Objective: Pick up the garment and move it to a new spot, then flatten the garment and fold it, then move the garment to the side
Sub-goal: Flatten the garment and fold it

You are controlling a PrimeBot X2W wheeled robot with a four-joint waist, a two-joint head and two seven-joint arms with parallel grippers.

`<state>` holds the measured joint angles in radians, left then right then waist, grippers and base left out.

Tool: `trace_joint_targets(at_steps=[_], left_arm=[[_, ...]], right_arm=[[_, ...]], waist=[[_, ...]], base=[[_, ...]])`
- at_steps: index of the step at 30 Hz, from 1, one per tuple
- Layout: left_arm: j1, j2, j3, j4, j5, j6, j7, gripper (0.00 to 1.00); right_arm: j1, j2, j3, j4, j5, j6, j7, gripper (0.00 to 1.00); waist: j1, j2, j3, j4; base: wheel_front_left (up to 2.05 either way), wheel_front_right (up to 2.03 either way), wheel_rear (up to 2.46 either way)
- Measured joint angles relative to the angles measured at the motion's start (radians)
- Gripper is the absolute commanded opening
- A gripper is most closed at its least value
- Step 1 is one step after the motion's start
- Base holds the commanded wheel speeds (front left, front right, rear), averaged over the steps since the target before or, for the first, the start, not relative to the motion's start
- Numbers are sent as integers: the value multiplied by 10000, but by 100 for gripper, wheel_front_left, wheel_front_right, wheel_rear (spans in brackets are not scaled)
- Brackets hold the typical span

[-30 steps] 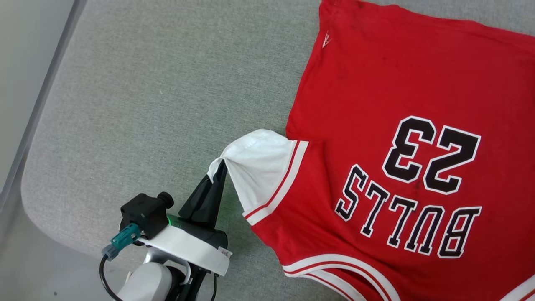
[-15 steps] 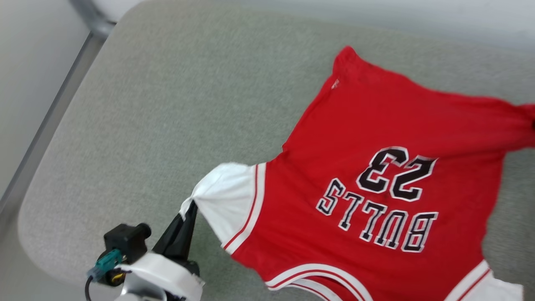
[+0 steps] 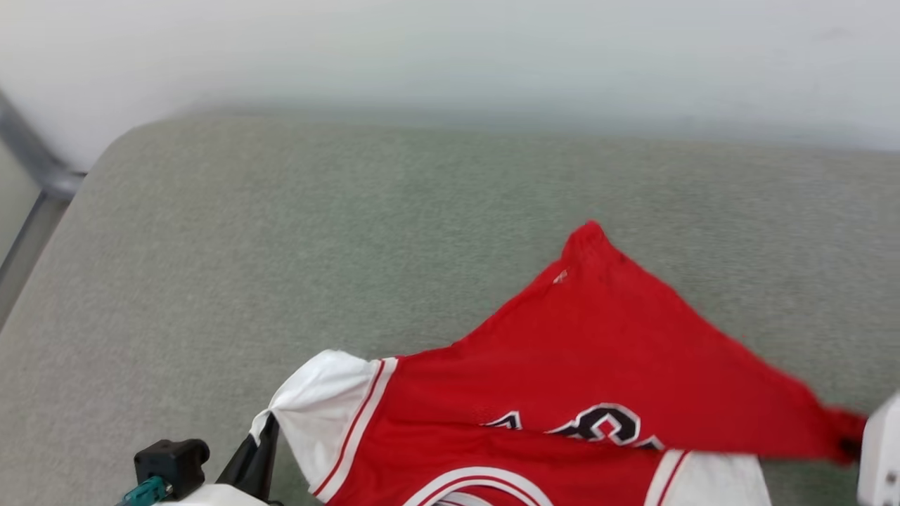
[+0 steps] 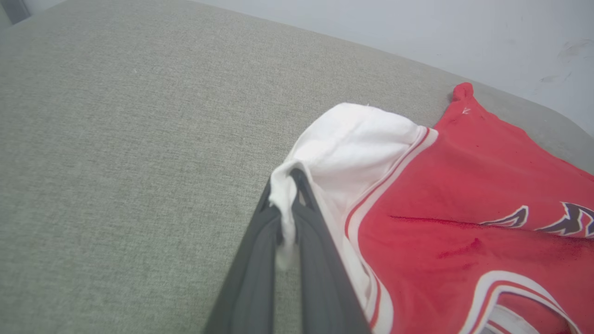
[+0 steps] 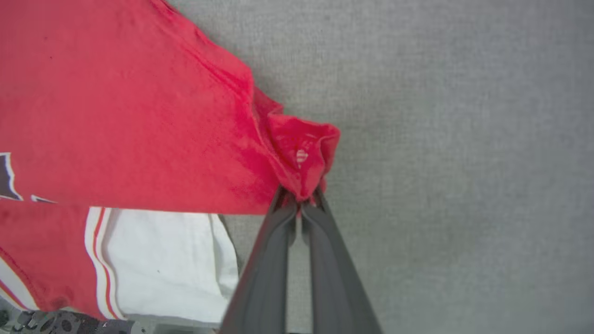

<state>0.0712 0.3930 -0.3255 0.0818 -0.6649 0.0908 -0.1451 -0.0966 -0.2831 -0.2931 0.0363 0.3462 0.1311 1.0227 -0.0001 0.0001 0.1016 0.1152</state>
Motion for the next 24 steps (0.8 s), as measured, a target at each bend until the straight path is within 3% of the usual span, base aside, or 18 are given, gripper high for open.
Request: trace_joint_targets(at_steps=[8,9,10,13,16,20,24], left_arm=[[288,138,67,-134,-102,244,259,0],[288,150,69,-148,-102,251,284,0],[289,155,63,-163,-102,272,290,0],[319,173,79,-244,-150,334,326,0],[328,230,79,-311,-155,370,380,0],[293,288,75,-410,-130,410,410,0],[58,276,12,-497,-79,403,445,0]], right_arm=[[2766,1726,-84,-857,67,0,-382,2],[2926,1883,-132,-861,150,-2,-619,19],[3034,2004,-222,-846,184,-2,-888,100],[3230,2215,-422,-729,251,0,-2121,100],[3072,2286,-625,-637,364,-2,-4098,100],[2564,2311,-324,-437,395,-2,-6502,100],[1743,2176,71,-201,217,-2,-8163,100]], waist=[[-1,0,-417,-944],[-1,0,-428,-1026],[-1,0,-432,-1091],[-1,0,-403,-1204],[0,0,-303,-1246],[0,0,-184,-1235],[0,0,8,-1142]], base=[[0,0,0],[0,0,0],[0,0,0],[0,0,0],[0,0,0],[0,0,0],[0,0,0]])
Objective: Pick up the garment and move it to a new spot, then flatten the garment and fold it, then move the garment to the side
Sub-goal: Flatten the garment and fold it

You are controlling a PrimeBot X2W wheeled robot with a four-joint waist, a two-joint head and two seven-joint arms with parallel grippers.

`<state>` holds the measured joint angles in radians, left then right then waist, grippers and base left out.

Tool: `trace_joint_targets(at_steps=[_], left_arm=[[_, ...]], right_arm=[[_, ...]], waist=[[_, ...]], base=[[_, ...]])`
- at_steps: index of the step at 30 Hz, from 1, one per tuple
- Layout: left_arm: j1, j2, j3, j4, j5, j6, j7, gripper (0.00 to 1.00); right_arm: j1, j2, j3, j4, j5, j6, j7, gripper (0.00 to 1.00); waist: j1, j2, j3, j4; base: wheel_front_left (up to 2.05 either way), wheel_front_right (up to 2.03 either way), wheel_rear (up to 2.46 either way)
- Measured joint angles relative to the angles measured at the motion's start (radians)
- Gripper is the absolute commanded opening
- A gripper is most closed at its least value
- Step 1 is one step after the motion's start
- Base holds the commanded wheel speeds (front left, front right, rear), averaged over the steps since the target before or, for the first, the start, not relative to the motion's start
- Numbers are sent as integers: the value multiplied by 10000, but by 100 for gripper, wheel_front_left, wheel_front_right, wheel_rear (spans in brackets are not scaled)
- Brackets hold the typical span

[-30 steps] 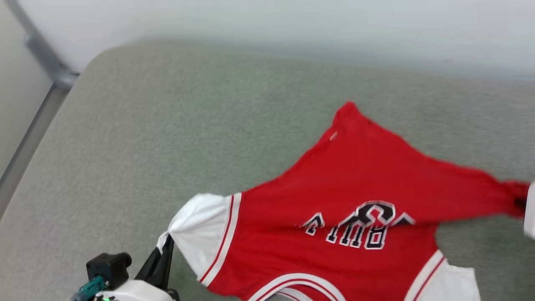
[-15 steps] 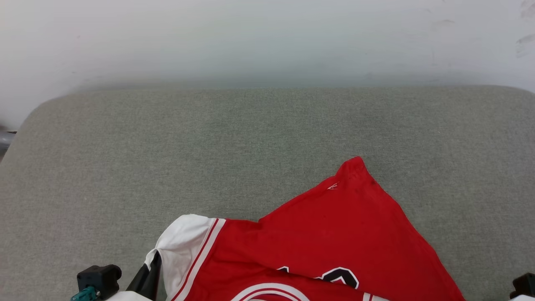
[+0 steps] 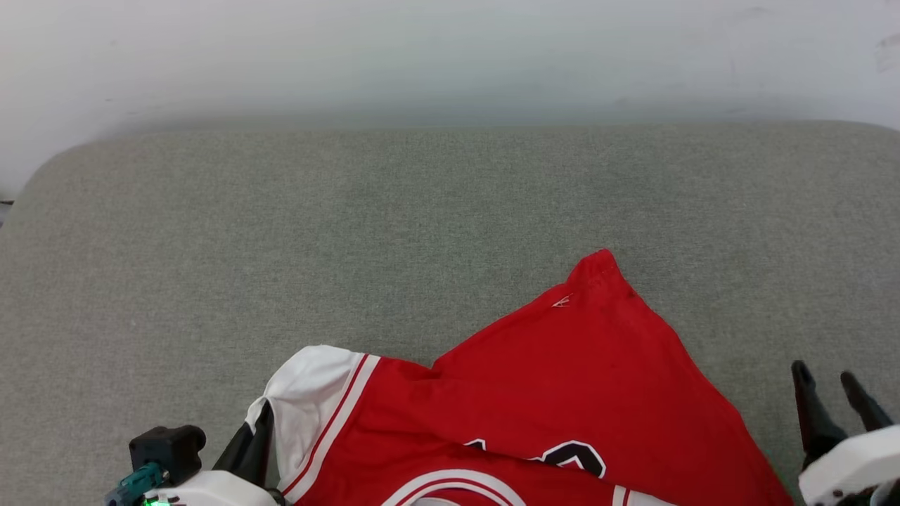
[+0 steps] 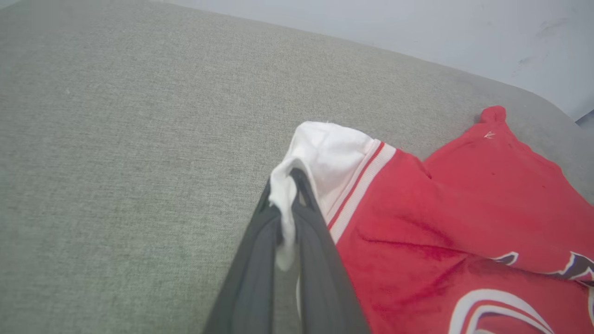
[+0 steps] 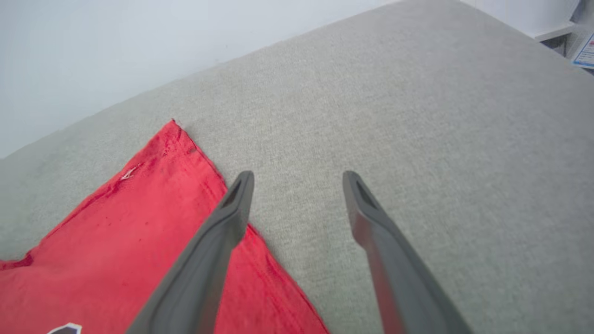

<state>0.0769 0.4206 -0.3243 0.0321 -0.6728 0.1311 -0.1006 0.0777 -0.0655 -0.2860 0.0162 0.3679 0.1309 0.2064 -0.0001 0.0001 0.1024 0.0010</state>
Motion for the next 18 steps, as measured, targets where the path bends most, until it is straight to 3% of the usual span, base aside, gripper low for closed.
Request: trace_joint_targets(at_steps=[4,6,13,18], left_arm=[[-362,-84,-105,-77,44,-81,-8,0],[-581,-132,-190,-138,105,-140,-35,0],[-1262,-316,-520,-265,280,-366,-90,0],[-1740,-556,-694,-295,364,-562,-263,0]], right_arm=[[-1206,-522,608,616,40,0,-337,100],[-1874,-809,999,1005,203,0,205,100],[-4070,-2251,2272,1806,556,2,3783,100],[-5270,-2844,3062,1766,704,0,5797,100]], waist=[[1,0,305,155],[1,0,469,274],[2,0,1074,858],[2,0,1604,1275]], base=[[0,0,0],[0,0,0],[0,0,0],[0,0,0]])
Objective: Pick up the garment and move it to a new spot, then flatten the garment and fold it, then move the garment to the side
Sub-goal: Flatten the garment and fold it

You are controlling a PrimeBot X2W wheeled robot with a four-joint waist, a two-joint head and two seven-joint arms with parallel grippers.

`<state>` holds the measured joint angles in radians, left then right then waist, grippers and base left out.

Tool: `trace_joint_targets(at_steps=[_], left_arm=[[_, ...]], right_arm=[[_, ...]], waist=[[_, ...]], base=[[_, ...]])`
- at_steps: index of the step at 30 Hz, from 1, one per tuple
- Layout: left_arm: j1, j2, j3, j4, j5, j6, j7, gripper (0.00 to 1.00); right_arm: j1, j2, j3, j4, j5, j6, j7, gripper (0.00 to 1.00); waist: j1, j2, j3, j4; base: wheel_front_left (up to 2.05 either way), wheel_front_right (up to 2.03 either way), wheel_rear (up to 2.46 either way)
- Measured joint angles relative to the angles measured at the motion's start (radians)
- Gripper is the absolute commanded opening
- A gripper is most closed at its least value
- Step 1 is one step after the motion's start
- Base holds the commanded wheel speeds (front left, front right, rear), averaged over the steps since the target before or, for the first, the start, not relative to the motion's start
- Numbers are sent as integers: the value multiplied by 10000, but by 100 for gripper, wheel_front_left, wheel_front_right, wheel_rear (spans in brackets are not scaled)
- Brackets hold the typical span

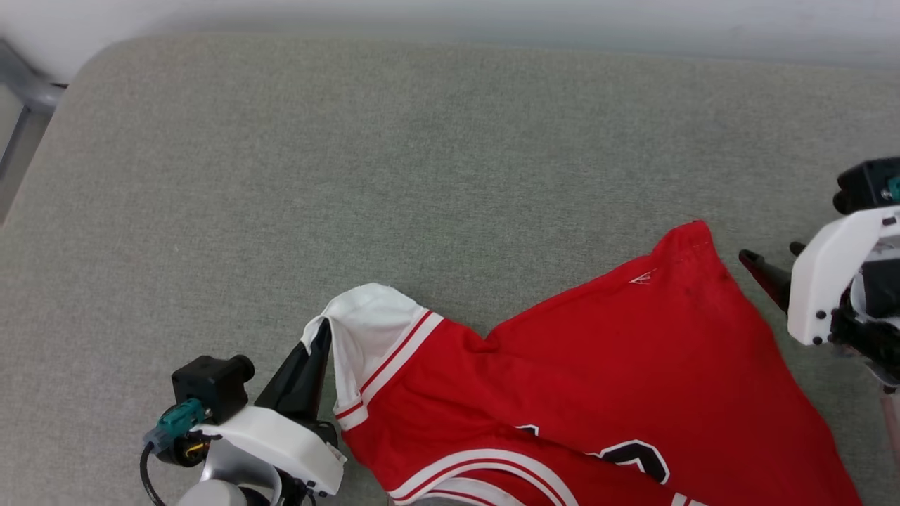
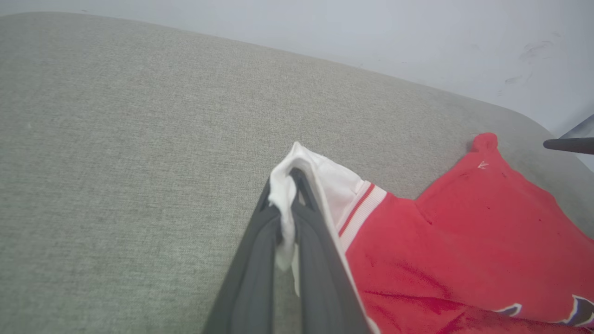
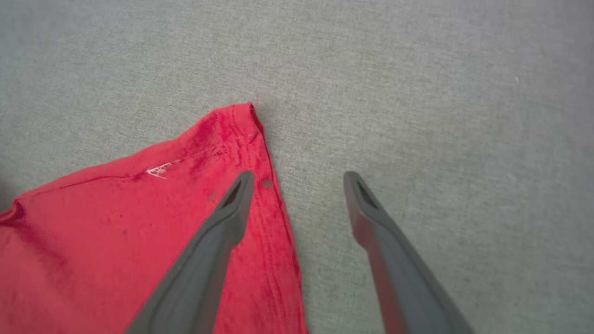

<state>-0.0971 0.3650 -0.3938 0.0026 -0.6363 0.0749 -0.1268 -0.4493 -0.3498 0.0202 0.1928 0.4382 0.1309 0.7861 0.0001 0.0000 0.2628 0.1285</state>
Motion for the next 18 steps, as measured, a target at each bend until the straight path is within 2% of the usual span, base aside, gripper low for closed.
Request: trace_joint_targets(at_steps=[6,14,15,18], left_arm=[[-413,-171,-73,221,2,-184,-226,0],[-737,-353,-199,734,-31,-391,-437,0],[-752,-372,-228,895,-63,-414,-445,0],[-779,-368,-211,1026,-105,-476,-454,0]], right_arm=[[-1102,-144,1020,539,-58,0,598,100],[-1687,-460,2059,1816,748,-4,1455,100],[-1863,-474,2065,2100,980,-4,1981,1],[-1886,-474,2094,2222,1149,-2,2044,0]], waist=[[1,0,735,347],[-1,0,1236,679],[-1,0,1216,705],[-1,0,1145,693]], base=[[0,0,0],[0,0,0],[0,0,0],[0,0,0]])
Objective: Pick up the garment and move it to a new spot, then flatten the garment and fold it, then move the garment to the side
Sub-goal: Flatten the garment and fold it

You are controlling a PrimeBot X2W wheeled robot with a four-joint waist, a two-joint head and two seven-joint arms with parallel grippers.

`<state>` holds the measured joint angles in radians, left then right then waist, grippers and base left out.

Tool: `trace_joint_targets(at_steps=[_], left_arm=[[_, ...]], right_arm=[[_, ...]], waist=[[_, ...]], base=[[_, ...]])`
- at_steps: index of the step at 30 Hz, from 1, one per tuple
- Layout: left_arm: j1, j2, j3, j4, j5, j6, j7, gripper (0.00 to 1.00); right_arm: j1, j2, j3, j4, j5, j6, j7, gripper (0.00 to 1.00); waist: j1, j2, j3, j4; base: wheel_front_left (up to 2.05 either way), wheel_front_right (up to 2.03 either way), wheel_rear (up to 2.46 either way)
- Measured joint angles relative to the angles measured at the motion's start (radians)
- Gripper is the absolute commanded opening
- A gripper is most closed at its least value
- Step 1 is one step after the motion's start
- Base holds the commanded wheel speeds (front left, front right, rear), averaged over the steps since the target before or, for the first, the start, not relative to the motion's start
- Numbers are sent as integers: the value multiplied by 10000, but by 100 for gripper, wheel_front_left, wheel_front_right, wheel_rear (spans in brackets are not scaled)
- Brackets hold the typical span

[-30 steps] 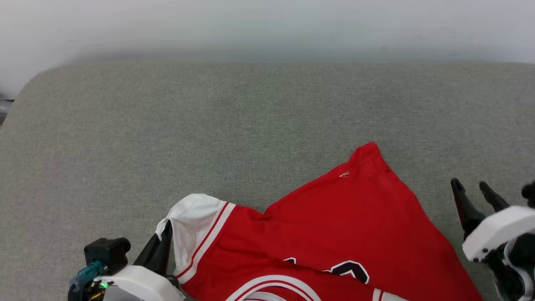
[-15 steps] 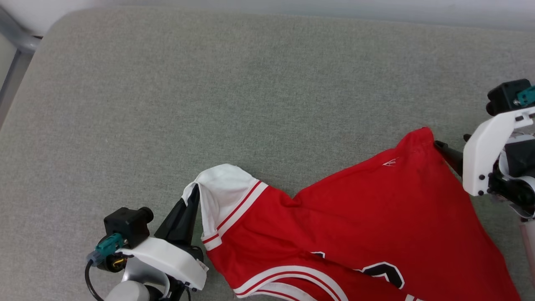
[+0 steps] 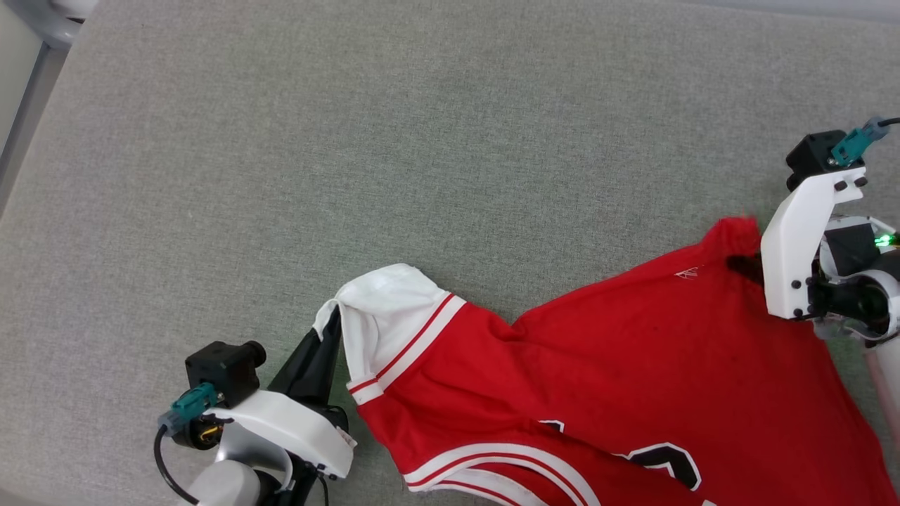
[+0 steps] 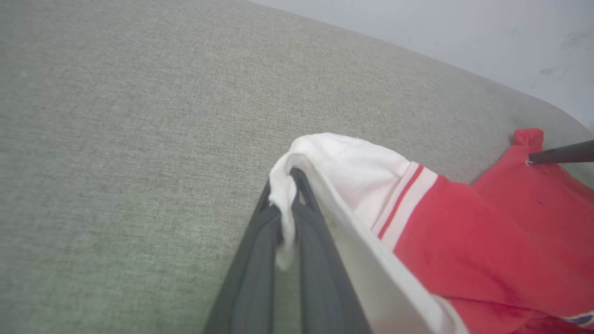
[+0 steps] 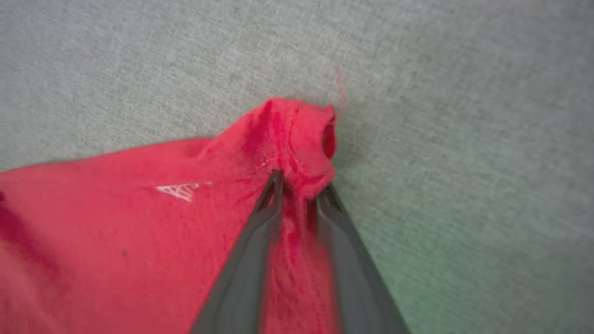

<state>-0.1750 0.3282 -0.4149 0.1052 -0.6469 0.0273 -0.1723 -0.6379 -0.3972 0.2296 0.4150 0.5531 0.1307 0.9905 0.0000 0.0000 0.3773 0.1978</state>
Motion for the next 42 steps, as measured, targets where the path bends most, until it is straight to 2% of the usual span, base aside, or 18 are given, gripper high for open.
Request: trace_joint_targets(at_steps=[9,15,20,27,35,42], left_arm=[[-671,481,410,307,-184,-73,215,0],[-2095,658,704,1045,-334,-301,468,0],[-3879,673,895,1914,-336,-468,593,0],[-6769,629,966,3325,-81,-708,683,0],[-10278,732,1139,4857,301,-803,554,0],[-12522,959,1177,5914,500,-959,550,0]], right_arm=[[-109,389,-282,349,-211,4,-1603,0],[-302,702,-915,585,-754,2,-2842,0],[-982,1011,-1448,805,-1373,4,-4034,0],[-2596,1267,-2222,1139,-2188,6,-5298,0],[-5051,1430,-3035,1325,-3158,10,-6525,0],[-7061,1551,-3254,1716,-3591,12,-7133,0]], waist=[[1,0,-658,-342],[1,0,-1192,-824],[1,0,-1501,-1325],[0,0,-1584,-1866],[1,0,-936,-2134],[1,0,-176,-2328]], base=[[0,0,0],[0,0,0],[0,0,0],[0,0,0],[0,0,0],[0,0,0]])
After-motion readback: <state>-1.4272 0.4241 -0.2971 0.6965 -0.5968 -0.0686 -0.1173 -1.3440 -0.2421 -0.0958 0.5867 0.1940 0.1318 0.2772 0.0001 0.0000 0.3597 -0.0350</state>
